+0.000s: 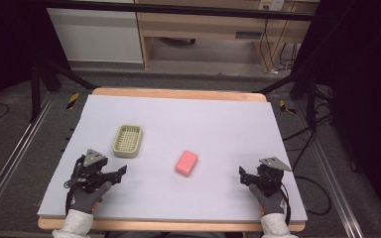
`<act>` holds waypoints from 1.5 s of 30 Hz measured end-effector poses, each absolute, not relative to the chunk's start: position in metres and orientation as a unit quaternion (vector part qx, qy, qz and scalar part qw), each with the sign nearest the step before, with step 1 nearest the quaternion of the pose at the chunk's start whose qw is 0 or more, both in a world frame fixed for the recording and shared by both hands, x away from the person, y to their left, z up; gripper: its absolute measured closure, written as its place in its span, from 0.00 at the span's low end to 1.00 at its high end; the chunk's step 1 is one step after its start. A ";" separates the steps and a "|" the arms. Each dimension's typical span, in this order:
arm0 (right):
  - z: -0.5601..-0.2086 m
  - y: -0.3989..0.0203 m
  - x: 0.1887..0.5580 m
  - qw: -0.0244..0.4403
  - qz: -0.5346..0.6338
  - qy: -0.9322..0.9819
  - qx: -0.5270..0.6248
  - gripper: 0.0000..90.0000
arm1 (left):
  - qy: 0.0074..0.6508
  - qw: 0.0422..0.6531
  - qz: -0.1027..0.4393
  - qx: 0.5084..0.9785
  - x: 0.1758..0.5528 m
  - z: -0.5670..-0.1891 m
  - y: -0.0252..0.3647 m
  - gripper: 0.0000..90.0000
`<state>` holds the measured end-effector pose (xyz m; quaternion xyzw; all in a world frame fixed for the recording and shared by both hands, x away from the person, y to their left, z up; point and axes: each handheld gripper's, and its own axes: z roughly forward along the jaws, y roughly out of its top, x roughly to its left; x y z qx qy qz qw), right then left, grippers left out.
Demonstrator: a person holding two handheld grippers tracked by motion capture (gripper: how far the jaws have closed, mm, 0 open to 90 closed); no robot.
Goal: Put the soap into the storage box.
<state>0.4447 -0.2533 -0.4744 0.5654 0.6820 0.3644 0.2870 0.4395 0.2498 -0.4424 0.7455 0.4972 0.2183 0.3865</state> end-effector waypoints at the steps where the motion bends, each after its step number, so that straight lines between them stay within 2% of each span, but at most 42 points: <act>1: -0.475 -0.253 0.445 0.287 0.364 0.682 0.565 0.07 | 0.494 0.387 0.217 0.748 0.439 -0.442 0.247 0.25; 45: -0.473 -0.254 0.444 0.289 0.365 0.679 0.567 0.07 | 0.446 0.390 0.214 0.777 0.452 -0.410 0.200 0.27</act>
